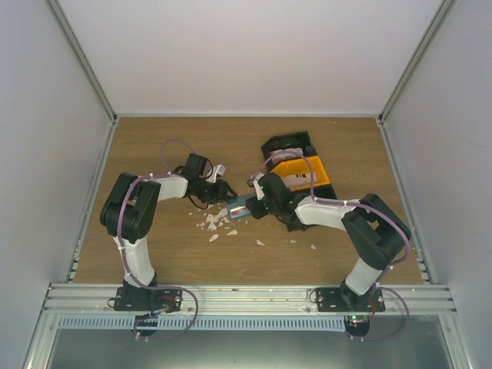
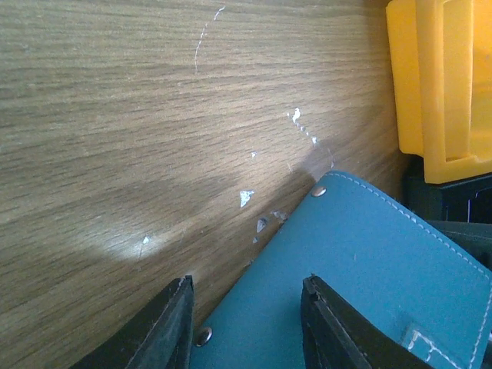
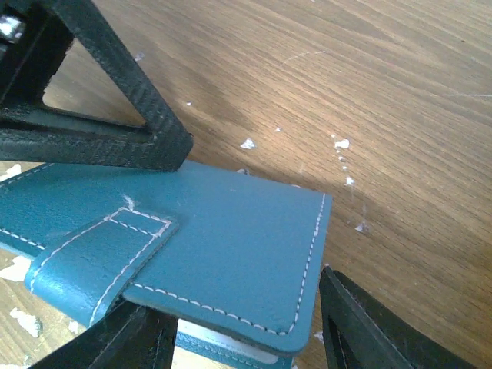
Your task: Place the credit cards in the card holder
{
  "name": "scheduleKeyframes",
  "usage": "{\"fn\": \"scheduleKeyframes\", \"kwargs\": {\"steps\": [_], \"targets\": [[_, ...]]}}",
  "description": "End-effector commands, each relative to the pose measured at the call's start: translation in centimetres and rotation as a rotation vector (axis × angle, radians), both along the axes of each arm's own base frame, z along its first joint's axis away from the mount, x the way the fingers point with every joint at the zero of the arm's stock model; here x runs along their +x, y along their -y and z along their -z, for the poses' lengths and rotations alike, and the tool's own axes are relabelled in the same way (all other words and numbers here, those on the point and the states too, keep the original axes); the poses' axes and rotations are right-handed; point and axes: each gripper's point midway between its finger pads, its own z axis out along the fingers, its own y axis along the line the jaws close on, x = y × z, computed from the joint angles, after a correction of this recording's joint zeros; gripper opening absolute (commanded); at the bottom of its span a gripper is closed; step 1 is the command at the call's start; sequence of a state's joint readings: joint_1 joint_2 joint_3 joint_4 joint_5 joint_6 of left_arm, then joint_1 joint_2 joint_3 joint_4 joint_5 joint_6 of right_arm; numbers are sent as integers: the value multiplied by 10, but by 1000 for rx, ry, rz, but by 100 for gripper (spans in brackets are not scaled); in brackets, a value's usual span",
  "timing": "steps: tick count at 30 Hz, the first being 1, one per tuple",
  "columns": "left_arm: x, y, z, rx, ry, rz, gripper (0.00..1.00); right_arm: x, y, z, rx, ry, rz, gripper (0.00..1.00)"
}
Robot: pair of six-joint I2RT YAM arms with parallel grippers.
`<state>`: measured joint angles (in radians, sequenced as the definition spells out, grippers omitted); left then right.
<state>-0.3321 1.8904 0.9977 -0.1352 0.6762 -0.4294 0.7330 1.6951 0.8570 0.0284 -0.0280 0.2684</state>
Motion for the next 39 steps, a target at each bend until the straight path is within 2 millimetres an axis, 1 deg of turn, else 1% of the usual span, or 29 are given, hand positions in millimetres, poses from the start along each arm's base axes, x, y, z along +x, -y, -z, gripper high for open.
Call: {"fn": "scheduleKeyframes", "kwargs": {"steps": [1, 4, 6, 7, 9, 11, 14, 15, 16, 21, 24, 27, 30, 32, 34, 36, 37, 39], "targets": [[-6, 5, -11, -12, 18, 19, 41, 8, -17, -22, 32, 71, -35, 52], [-9, 5, -12, -13, 19, 21, 41, 13, -9, -27, 5, 82, 34, 52], [-12, 6, -13, -14, 21, 27, 40, 10, -4, -32, 15, 75, 70, 52], [-13, 6, -13, -13, 22, 27, 40, 5, -4, -35, 36, 65, 64, 52], [-18, 8, -13, -10, 23, 37, 39, -7, -6, -40, 85, 33, 38, 53], [-24, 8, -13, 1, 28, 45, 39, -26, -9, -40, 120, -30, -19, 54], [-33, 7, -10, 26, 36, 48, 39, -53, -18, -34, 160, -157, -113, 55], [-37, 8, -9, 31, 36, 53, 39, -61, -18, -32, 166, -200, -127, 54], [-41, 9, -7, 40, 37, 58, 39, -64, -18, -31, 168, -229, -119, 54], [-62, 13, -2, 81, 40, 84, 39, -64, 0, -33, 162, -275, 18, 52], [-70, 13, 0, 112, 34, 78, 39, -62, 7, -31, 148, -296, 82, 49], [-70, 7, 1, 155, 43, 39, 39, -56, 23, -29, 111, -270, 178, 43], [-68, 1, 0, 178, 54, 6, 39, -57, 39, -36, 108, -230, 236, 44], [-69, 2, -3, 167, 58, 5, 39, -62, 44, -46, 130, -214, 245, 46], [-71, 5, -6, 144, 56, 20, 40, -73, 45, -52, 165, -229, 217, 48], [-76, 7, -7, 125, 46, 37, 41, -92, 40, -48, 192, -299, 157, 47], [-78, 8, -8, 120, 42, 43, 42, -100, 40, -44, 193, -328, 137, 46], [-83, 9, -10, 104, 35, 54, 42, -122, 36, -32, 205, -412, 77, 38]]}}
